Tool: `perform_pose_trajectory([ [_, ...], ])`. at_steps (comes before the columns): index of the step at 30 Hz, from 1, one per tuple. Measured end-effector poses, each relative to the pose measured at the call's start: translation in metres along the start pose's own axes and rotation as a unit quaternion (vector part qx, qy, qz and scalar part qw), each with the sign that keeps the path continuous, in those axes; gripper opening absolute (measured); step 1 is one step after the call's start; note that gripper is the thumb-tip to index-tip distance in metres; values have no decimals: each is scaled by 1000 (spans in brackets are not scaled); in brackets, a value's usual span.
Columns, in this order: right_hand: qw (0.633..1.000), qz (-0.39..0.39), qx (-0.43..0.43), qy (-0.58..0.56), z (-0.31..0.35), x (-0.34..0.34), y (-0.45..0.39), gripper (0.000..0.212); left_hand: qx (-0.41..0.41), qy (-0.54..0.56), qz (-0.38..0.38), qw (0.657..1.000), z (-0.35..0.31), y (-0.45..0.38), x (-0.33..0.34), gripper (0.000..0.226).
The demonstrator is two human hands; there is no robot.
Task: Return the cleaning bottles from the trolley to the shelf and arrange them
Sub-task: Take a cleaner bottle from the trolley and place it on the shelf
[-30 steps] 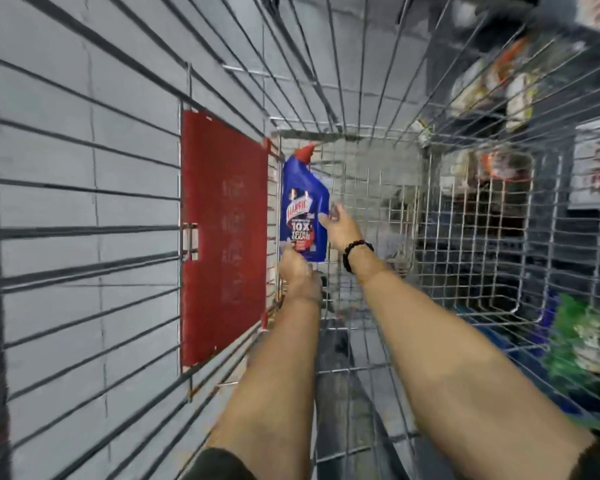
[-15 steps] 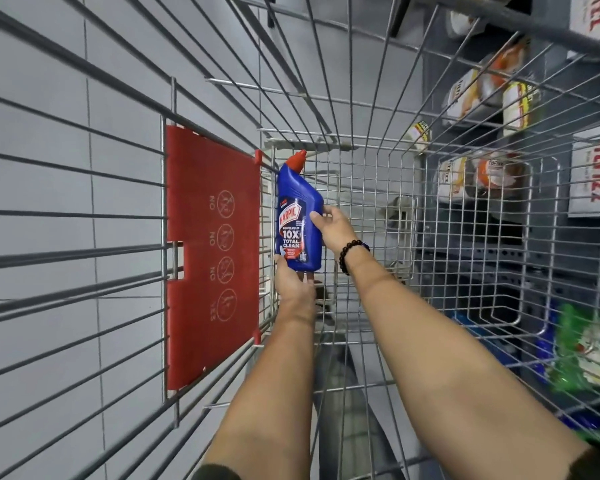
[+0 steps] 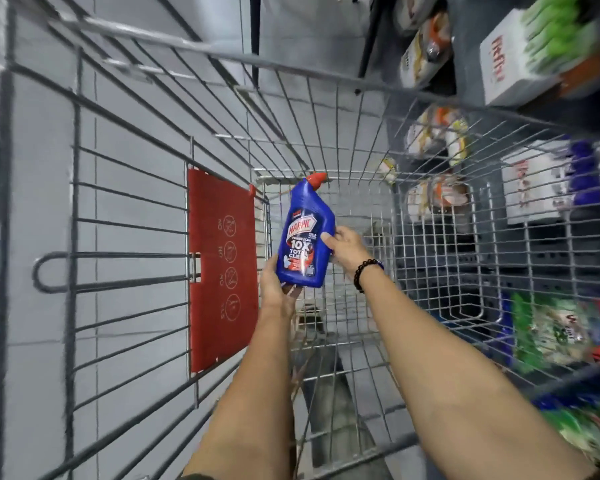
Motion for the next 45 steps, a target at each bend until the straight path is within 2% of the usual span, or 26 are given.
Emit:
perform_pose_trajectory([
  [2, 999, 15, -15, -36, 9, -10, 27, 16, 2, -108, 46, 993, -13, 21, 2, 26],
  [5, 995, 23, -47, -87, 25, -22, 77, 34, 13, -223, 150, 963, -30, 62, 8, 40],
  [8, 987, 19, -106, -121, 42, -35, 137, 31, 48, -296, 259, 918, -41, 108, 7, 43],
  [10, 980, 14, -142, -136, 49, -48, 183, 29, 69, -307, 332, 889, -42, 141, 11, 43],
  [14, 964, -19, -205, -167, 46, -84, 284, 20, 75, -349, 426, 831, -25, 216, 22, 36],
  [17, 945, -57, -258, -195, 34, -115, 364, 23, 61, -399, 489, 773, 4, 269, 31, 33],
  [20, 919, -108, -309, -221, 11, -143, 449, 31, 46, -439, 561, 700, 44, 325, 44, 30],
  [24, 879, -204, -359, -238, -39, -176, 552, 63, 38, -496, 638, 588, 114, 399, 54, 34],
  [26, 860, -242, -377, -245, -70, -190, 594, 62, 30, -523, 661, 537, 154, 431, 52, 38],
  [29, 833, -290, -388, -268, -124, -206, 644, 58, 1, -548, 685, 481, 216, 466, 39, 50],
  [33, 797, -354, -374, -315, -216, -219, 699, 47, -63, -578, 694, 425, 308, 490, 2, 48],
  [34, 787, -373, -366, -329, -241, -221, 713, 41, -74, -585, 698, 406, 334, 493, -10, 40],
  [36, 765, -409, -350, -354, -295, -227, 740, 29, -88, -588, 705, 386, 386, 503, -37, 25],
  [40, 719, -486, -302, -395, -403, -243, 791, 32, -112, -598, 713, 348, 498, 526, -91, 23],
  [45, 672, -574, -253, -393, -484, -278, 828, 34, -98, -616, 708, 331, 601, 560, -122, 25],
])
Point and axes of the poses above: each hand's wrist, its own y-axis away from the middle knuckle, its own x-axis out of the palm, z = x × y, the point moved 1 cm from there along -y, towards the middle knuckle, and after that the axes turned 5 degrees about y, right-handed, at the moved point
